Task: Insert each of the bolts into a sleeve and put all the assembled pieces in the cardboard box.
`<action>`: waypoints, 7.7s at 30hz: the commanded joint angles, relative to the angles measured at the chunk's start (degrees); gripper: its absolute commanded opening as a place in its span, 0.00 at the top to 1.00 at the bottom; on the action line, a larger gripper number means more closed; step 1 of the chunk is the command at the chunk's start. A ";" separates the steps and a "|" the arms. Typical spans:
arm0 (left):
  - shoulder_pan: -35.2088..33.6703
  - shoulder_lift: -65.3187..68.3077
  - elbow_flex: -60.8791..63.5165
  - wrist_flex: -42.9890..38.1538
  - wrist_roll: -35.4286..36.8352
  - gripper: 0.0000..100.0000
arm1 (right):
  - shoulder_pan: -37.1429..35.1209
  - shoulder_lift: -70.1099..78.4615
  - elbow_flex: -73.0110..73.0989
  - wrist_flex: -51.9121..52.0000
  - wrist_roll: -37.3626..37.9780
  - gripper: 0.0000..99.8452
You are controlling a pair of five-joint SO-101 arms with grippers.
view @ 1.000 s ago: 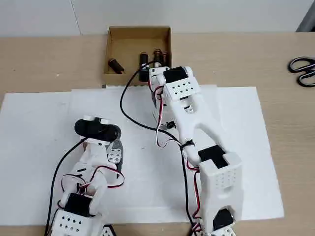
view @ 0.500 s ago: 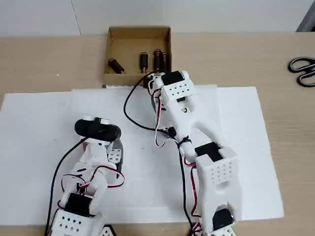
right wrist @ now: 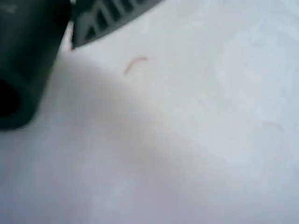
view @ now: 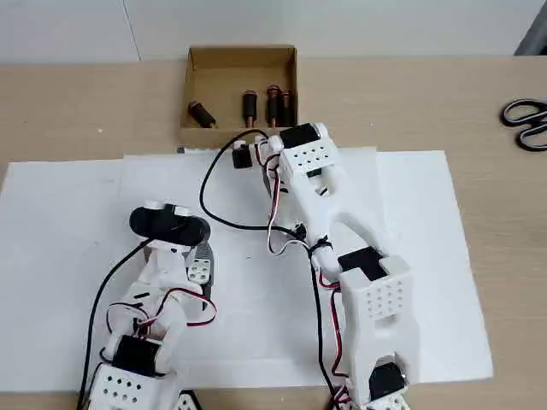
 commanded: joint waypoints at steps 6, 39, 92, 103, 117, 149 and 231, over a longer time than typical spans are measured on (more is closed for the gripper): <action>-0.26 -0.53 -0.31 -0.97 -0.18 0.99 | -3.21 -0.66 -1.32 -1.80 -1.76 0.84; -0.26 -0.53 -0.31 -0.97 -0.18 0.99 | -4.26 3.56 -4.48 -0.84 -9.23 0.99; -19.96 44.31 -61.14 29.89 7.21 1.00 | 19.91 -105.71 63.47 -6.20 -23.38 1.00; -20.75 68.75 -78.02 46.51 -0.18 1.00 | 28.35 -106.07 63.47 -7.52 -26.90 1.00; -20.66 77.63 -77.76 49.49 -3.43 0.92 | 30.64 -115.30 66.90 -8.40 -26.46 1.00; -20.84 94.33 -73.89 43.96 -2.20 0.92 | 30.46 -116.35 66.99 -8.57 -26.46 1.00; -2.29 75.60 -66.07 35.43 -113.67 1.00 | 30.64 -116.35 69.71 -11.12 -20.84 1.00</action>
